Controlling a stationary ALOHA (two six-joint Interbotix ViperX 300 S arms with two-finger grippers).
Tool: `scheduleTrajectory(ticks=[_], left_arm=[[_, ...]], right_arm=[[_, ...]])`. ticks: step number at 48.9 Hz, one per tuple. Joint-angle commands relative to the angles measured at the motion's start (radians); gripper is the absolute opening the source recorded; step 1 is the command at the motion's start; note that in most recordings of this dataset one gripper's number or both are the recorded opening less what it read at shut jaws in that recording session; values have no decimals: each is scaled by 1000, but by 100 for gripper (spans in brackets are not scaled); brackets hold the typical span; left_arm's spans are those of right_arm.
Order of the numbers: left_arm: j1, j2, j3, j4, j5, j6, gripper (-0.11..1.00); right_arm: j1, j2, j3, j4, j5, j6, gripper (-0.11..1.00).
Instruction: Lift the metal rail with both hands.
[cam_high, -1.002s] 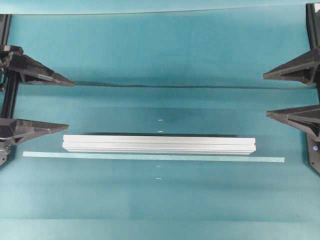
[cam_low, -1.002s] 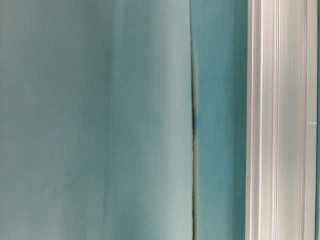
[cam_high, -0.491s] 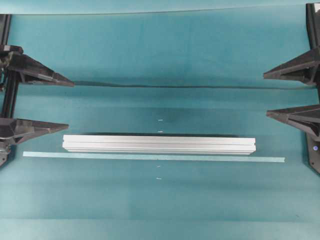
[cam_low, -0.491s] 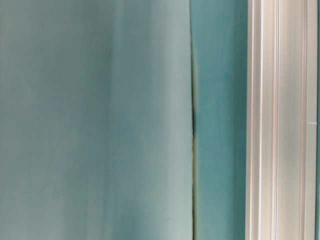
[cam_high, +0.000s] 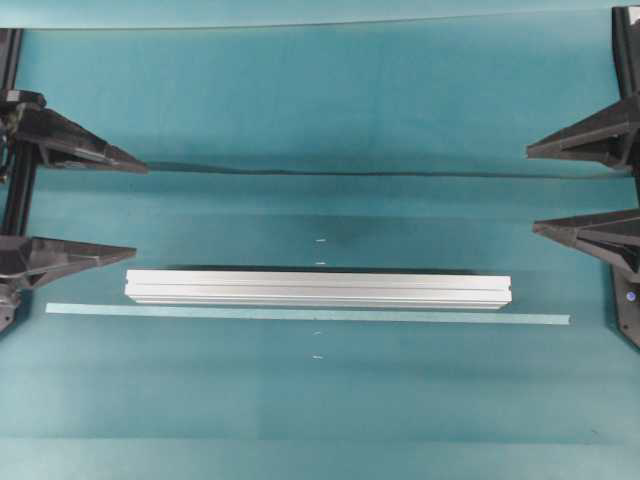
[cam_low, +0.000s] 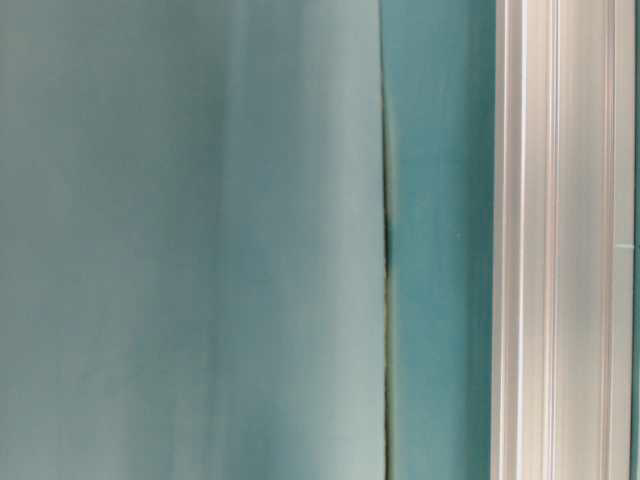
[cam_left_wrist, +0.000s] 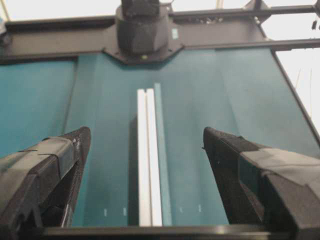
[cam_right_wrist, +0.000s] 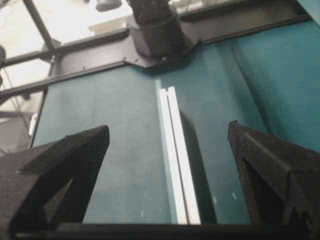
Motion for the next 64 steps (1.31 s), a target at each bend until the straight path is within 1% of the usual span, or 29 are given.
scheduleTrajectory(ticks=[1,23,33,41,56,64], left_arm=[[3,-3,-8,3,-5,-3,90],[3,-8,9,3,-6,-5,90],[3,-9,9,2,-15,-43,90],[6,-12,11,3,-14,-44,90],[44,-67,32,2,-18,-37,90],[44,-92,46,2,-32,-44,90]], right_arm=[[0,2,-6,-2,-11,2,99],[0,3,-5,-2,-11,3,99],[0,2,-5,-2,-11,2,99],[0,2,-3,0,-11,3,99],[0,-18,6,-2,-11,3,99],[0,-28,23,-2,-17,-2,99]])
